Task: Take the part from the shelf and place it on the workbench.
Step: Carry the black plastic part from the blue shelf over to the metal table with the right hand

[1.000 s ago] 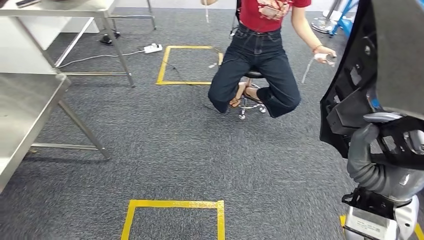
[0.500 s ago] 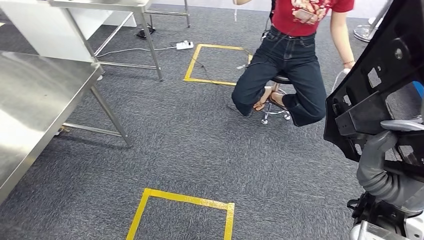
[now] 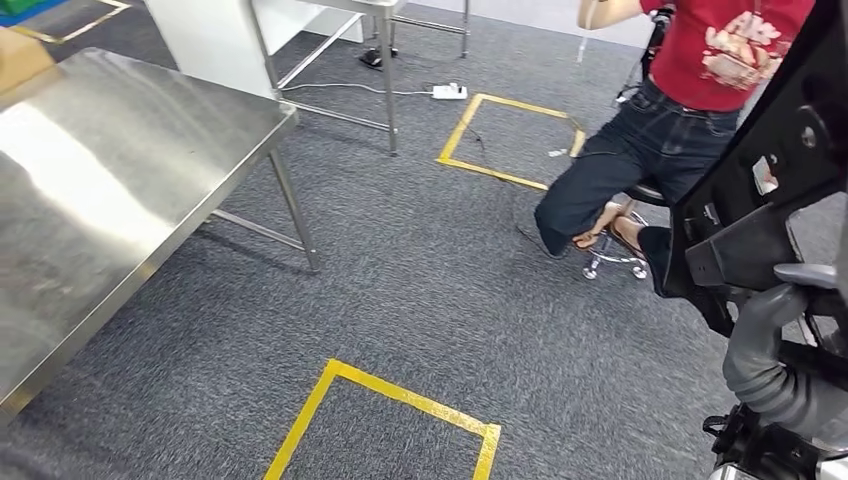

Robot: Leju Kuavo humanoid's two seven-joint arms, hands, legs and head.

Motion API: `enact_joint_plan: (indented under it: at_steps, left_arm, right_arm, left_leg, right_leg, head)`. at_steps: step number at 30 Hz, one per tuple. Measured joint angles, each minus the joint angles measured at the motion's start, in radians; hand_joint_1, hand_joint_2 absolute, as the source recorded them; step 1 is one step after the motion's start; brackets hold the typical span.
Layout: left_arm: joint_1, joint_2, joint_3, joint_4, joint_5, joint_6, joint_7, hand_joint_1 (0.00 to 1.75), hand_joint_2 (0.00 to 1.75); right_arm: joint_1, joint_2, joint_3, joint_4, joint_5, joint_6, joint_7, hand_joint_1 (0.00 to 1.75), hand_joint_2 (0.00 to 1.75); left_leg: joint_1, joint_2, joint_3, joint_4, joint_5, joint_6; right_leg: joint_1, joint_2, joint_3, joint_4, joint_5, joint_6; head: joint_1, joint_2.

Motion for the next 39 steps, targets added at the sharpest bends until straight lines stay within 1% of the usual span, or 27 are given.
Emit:
enact_joint_plan:
  at_steps: [1, 2, 3, 5, 6, 7, 9, 11, 12, 13, 14, 16, 17, 18, 20, 21, 23, 25, 27, 28, 29, 31, 32, 34, 36, 37, 39]
  left_arm:
    - [0.002, -0.002, 0.000, 0.006, -0.008, 0.007, 0.012, 0.00, 1.75]
    - [0.003, -0.003, 0.000, 0.010, -0.012, 0.010, 0.020, 0.00, 1.75]
    - [0.006, -0.004, 0.000, 0.013, -0.014, 0.011, 0.024, 0.00, 1.75]
    - [0.013, -0.006, -0.001, 0.020, -0.014, 0.012, 0.028, 0.00, 1.75]
    - [0.017, -0.006, -0.001, 0.022, -0.014, 0.012, 0.028, 0.00, 1.75]
    - [0.020, -0.007, -0.001, 0.024, -0.014, 0.013, 0.029, 0.00, 1.75]
    - [0.020, -0.008, -0.001, 0.027, -0.019, 0.015, 0.034, 0.00, 1.75]
    - [0.019, -0.010, -0.003, 0.030, -0.031, 0.019, 0.042, 0.00, 1.75]
    - [0.020, -0.011, -0.004, 0.032, -0.037, 0.019, 0.044, 0.00, 1.75]
    - [0.021, -0.011, -0.005, 0.034, -0.041, 0.018, 0.043, 0.00, 1.75]
    - [0.022, -0.012, -0.005, 0.034, -0.043, 0.015, 0.041, 0.00, 1.75]
    - [0.022, -0.011, -0.005, 0.035, -0.045, 0.010, 0.034, 0.00, 1.75]
    - [0.021, -0.010, -0.006, 0.035, -0.046, 0.009, 0.030, 0.00, 1.75]
    - [0.020, -0.010, -0.008, 0.035, -0.048, 0.008, 0.026, 0.00, 1.75]
    - [0.019, -0.008, -0.011, 0.035, -0.050, 0.004, 0.015, 0.00, 1.75]
    - [0.020, -0.008, -0.013, 0.035, -0.051, 0.002, 0.009, 0.00, 1.75]
    - [0.020, -0.008, -0.017, 0.035, -0.055, 0.000, -0.001, 0.00, 1.75]
    - [0.018, -0.008, -0.021, 0.035, -0.063, 0.005, -0.004, 0.00, 1.75]
    - [0.017, -0.009, -0.025, 0.035, -0.070, 0.011, -0.003, 0.00, 1.75]
    - [0.018, -0.010, -0.026, 0.035, -0.072, 0.013, -0.001, 0.00, 1.75]
    - [0.019, -0.011, -0.027, 0.036, -0.073, 0.014, 0.002, 0.00, 1.75]
    - [0.020, -0.013, -0.029, 0.036, -0.075, 0.017, 0.007, 0.00, 1.75]
    - [0.020, -0.013, -0.029, 0.037, -0.076, 0.019, 0.009, 0.00, 1.75]
    - [0.021, -0.014, -0.029, 0.037, -0.077, 0.023, 0.011, 0.00, 1.75]
    - [0.025, -0.015, -0.029, 0.037, -0.079, 0.026, 0.011, 0.00, 1.75]
    - [0.026, -0.015, -0.030, 0.037, -0.081, 0.027, 0.011, 0.00, 1.75]
    - [0.025, -0.015, -0.030, 0.037, -0.085, 0.028, 0.010, 0.00, 1.75]
  right_arm:
    - [0.002, 0.000, 0.000, -0.001, -0.001, -0.003, -0.002, 1.73, 1.75]
    - [0.005, 0.000, -0.001, -0.002, -0.002, -0.005, -0.002, 1.73, 1.75]
    - [0.008, 0.000, -0.001, -0.003, -0.002, -0.006, -0.002, 1.73, 1.75]
    - [0.010, 0.000, -0.002, -0.005, -0.002, -0.006, -0.002, 1.73, 1.75]
    - [0.010, 0.000, -0.002, -0.005, -0.002, -0.007, -0.002, 1.73, 1.75]
    - [0.011, 0.000, -0.002, -0.006, -0.002, -0.008, -0.002, 1.73, 1.75]
    - [0.014, 0.001, -0.002, -0.007, -0.001, -0.010, -0.002, 1.73, 1.75]
    - [0.020, 0.001, -0.002, -0.008, 0.002, -0.017, -0.002, 1.73, 1.75]
    - [0.024, 0.001, -0.002, -0.009, 0.003, -0.020, -0.001, 1.73, 1.75]
    - [0.029, 0.002, -0.002, -0.011, 0.005, -0.024, 0.000, 1.73, 1.75]
    - [0.033, 0.002, -0.002, -0.014, 0.008, -0.028, 0.000, 1.73, 1.75]
    - [0.039, 0.002, -0.002, -0.021, 0.013, -0.033, 0.001, 1.73, 1.75]
    - [0.041, 0.002, -0.002, -0.024, 0.014, -0.035, 0.001, 1.73, 1.75]
    - [0.043, 0.001, -0.002, -0.027, 0.015, -0.036, 0.001, 1.73, 1.75]
    - [0.045, 0.001, -0.003, -0.030, 0.015, -0.038, 0.003, 1.73, 1.75]
    - [0.045, 0.001, -0.003, -0.032, 0.014, -0.039, 0.004, 1.73, 1.75]
    - [0.048, -0.001, -0.004, -0.036, 0.013, -0.042, 0.006, 1.73, 1.75]
    - [0.055, -0.004, -0.006, -0.038, 0.013, -0.044, 0.008, 1.73, 1.75]
    - [0.061, -0.006, -0.007, -0.038, 0.012, -0.044, 0.012, 1.73, 1.75]
    - [0.062, -0.007, -0.007, -0.038, 0.012, -0.044, 0.015, 1.73, 1.75]
    - [0.063, -0.008, -0.007, -0.038, 0.012, -0.044, 0.017, 1.73, 1.75]
    - [0.063, -0.009, -0.007, -0.038, 0.012, -0.044, 0.019, 1.73, 1.75]
    - [0.063, -0.010, -0.007, -0.038, 0.012, -0.044, 0.020, 1.73, 1.75]
    - [0.063, -0.012, -0.007, -0.039, 0.012, -0.044, 0.023, 1.73, 1.75]
    - [0.062, -0.014, -0.007, -0.039, 0.012, -0.044, 0.026, 1.73, 1.75]
    - [0.061, -0.014, -0.007, -0.039, 0.011, -0.044, 0.027, 1.73, 1.75]
    - [0.062, -0.014, -0.007, -0.040, 0.011, -0.044, 0.027, 1.73, 1.75]
  left_leg:
    - [0.000, -0.014, -0.002, 0.005, -0.001, -0.007]
    - [0.000, -0.026, -0.006, 0.009, -0.002, -0.014]
    - [0.000, -0.036, -0.011, 0.011, -0.002, -0.021]
    - [0.003, -0.048, -0.017, 0.011, 0.001, -0.032]
    - [0.003, -0.034, -0.020, 0.016, -0.003, -0.036]
    - [0.003, -0.006, -0.029, 0.037, -0.017, -0.039]
    - [0.001, 0.062, -0.076, 0.143, -0.080, -0.043]
    - [0.001, 0.085, -0.139, 0.280, -0.143, -0.046]
    - [0.001, 0.087, -0.153, 0.313, -0.150, -0.045]
    - [0.001, 0.089, -0.146, 0.305, -0.138, -0.044]
    - [0.000, 0.095, -0.116, 0.254, -0.110, -0.040]
    - [-0.007, 0.138, -0.031, 0.108, -0.055, -0.028]
    - [-0.013, 0.159, -0.002, 0.054, -0.041, -0.022]
    - [-0.018, 0.173, 0.010, 0.028, -0.038, -0.017]
    - [-0.024, 0.159, 0.007, 0.019, -0.038, -0.009]
    - [-0.022, 0.146, 0.011, 0.012, -0.033, -0.005]
    - [-0.013, 0.121, 0.019, -0.004, -0.020, 0.007]
    - [-0.007, 0.094, 0.019, -0.009, -0.011, 0.014]
    - [-0.005, 0.063, 0.013, -0.009, -0.008, 0.013]
    - [-0.004, 0.047, 0.012, -0.008, -0.007, 0.011]
    - [-0.003, 0.032, 0.013, -0.007, -0.006, 0.009]
    - [0.001, 0.002, 0.010, 0.002, -0.007, -0.002]
    - [0.001, -0.011, 0.005, 0.008, -0.009, -0.009]
    - [0.000, -0.031, -0.006, 0.014, -0.009, -0.023]
    - [0.004, -0.038, -0.012, 0.013, -0.005, -0.033]
    - [0.004, -0.019, -0.017, 0.023, -0.012, -0.037]
    - [0.003, 0.044, -0.055, 0.106, -0.062, -0.042]
  right_leg:
    - [-0.004, 0.017, 0.030, -0.068, 0.026, 0.007]
    - [-0.006, 0.028, 0.048, -0.110, 0.041, 0.007]
    - [-0.006, 0.034, 0.056, -0.128, 0.046, 0.002]
    - [-0.003, 0.014, 0.058, -0.128, 0.050, -0.014]
    - [-0.004, 0.005, 0.061, -0.129, 0.053, -0.021]
    - [-0.005, -0.006, 0.062, -0.130, 0.056, -0.028]
    - [-0.001, -0.029, 0.061, -0.131, 0.056, -0.038]
    - [0.005, -0.056, 0.059, -0.130, 0.055, -0.043]
    - [0.007, -0.070, 0.058, -0.130, 0.054, -0.044]
    - [0.009, -0.083, 0.059, -0.130, 0.053, -0.045]
    - [0.010, -0.095, 0.060, -0.130, 0.052, -0.046]
    - [0.015, -0.119, 0.066, -0.130, 0.049, -0.046]
    - [0.018, -0.128, 0.067, -0.130, 0.047, -0.044]
    - [0.021, -0.138, 0.069, -0.130, 0.045, -0.041]
    - [0.022, -0.159, 0.073, -0.134, 0.043, -0.033]
    - [0.022, -0.158, 0.074, -0.131, 0.040, -0.028]
    - [0.021, -0.108, 0.057, -0.085, 0.013, -0.025]
    - [0.018, -0.044, -0.005, 0.043, -0.043, -0.030]
    - [0.013, -0.028, -0.062, 0.153, -0.078, -0.024]
    - [0.010, -0.026, -0.066, 0.155, -0.071, -0.015]
    - [0.006, -0.023, -0.048, 0.114, -0.047, -0.002]
    - [-0.006, 0.007, 0.017, -0.031, 0.014, 0.021]
    - [-0.010, 0.022, 0.041, -0.086, 0.035, 0.022]
    - [-0.009, 0.033, 0.057, -0.126, 0.047, 0.004]
    - [-0.007, 0.011, 0.059, -0.126, 0.052, -0.018]
    - [-0.008, 0.001, 0.062, -0.127, 0.055, -0.025]
    - [-0.008, -0.022, 0.060, -0.128, 0.058, -0.036]
  head:
    - [0.000, 0.000]
    - [0.000, 0.000]
    - [0.000, 0.000]
    - [-0.001, 0.000]
    - [-0.002, 0.000]
    - [-0.004, 0.000]
    - [-0.007, 0.000]
    - [-0.008, 0.000]
    - [-0.009, 0.000]
    - [-0.009, 0.000]
    - [-0.009, 0.000]
    - [-0.008, 0.000]
    - [-0.008, 0.000]
    - [-0.008, 0.000]
    - [-0.008, 0.000]
    - [-0.008, 0.000]
    - [-0.007, 0.000]
    - [-0.006, 0.000]
    - [-0.005, 0.000]
    - [-0.005, 0.000]
    - [-0.005, 0.000]
    - [-0.005, 0.000]
    - [-0.005, 0.000]
    - [-0.006, 0.000]
    - [-0.007, 0.000]
    - [-0.008, 0.000]
    - [-0.011, 0.000]
